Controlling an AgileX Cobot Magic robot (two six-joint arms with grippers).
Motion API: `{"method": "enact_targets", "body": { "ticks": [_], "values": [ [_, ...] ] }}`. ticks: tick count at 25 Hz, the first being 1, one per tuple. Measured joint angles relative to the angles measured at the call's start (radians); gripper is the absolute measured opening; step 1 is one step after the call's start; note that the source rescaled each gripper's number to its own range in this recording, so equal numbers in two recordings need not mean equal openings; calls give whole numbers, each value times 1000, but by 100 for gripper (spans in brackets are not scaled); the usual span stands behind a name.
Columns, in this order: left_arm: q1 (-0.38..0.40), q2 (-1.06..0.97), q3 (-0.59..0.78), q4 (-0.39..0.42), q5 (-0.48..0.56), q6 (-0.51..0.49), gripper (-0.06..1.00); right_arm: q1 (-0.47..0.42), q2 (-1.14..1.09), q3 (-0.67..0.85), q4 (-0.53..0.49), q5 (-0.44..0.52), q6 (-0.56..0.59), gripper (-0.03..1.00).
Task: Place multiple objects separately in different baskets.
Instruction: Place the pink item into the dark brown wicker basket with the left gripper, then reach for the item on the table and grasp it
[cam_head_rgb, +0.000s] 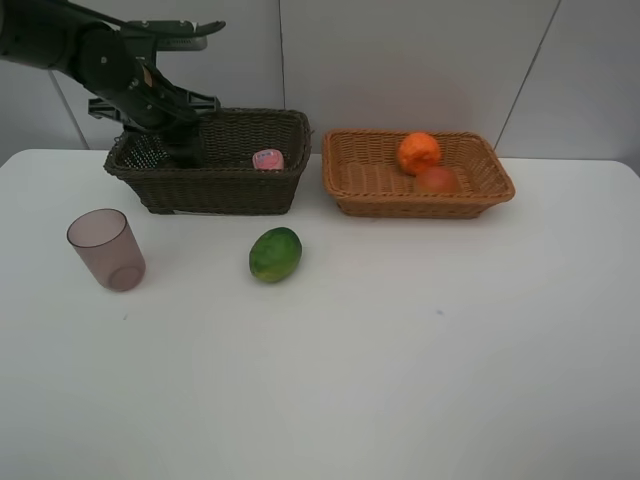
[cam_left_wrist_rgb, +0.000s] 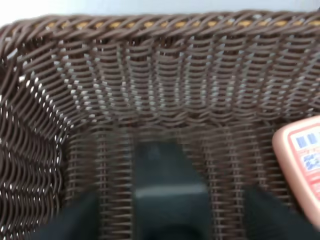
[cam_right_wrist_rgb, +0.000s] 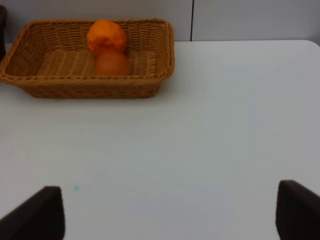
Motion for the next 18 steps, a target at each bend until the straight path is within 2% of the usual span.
{"method": "enact_targets", "body": {
  "ticks": [2, 4, 12, 15, 18],
  "values": [
    [0, 0, -1, 0, 1, 0, 93, 0, 0, 0, 0, 0, 0, 87],
    [0, -1, -1, -1, 12, 0, 98, 0, 0, 0, 0, 0, 0, 87],
    [-3, -83, -1, -32, 79, 0, 100, 0, 0, 0, 0, 0, 0, 87],
    [-13, -139, -1, -57, 162, 23, 100, 0, 0, 0, 0, 0, 0, 87],
    [-37, -185, -1, -86, 279, 96, 100, 0, 0, 0, 0, 0, 0, 87]
  ]
}}
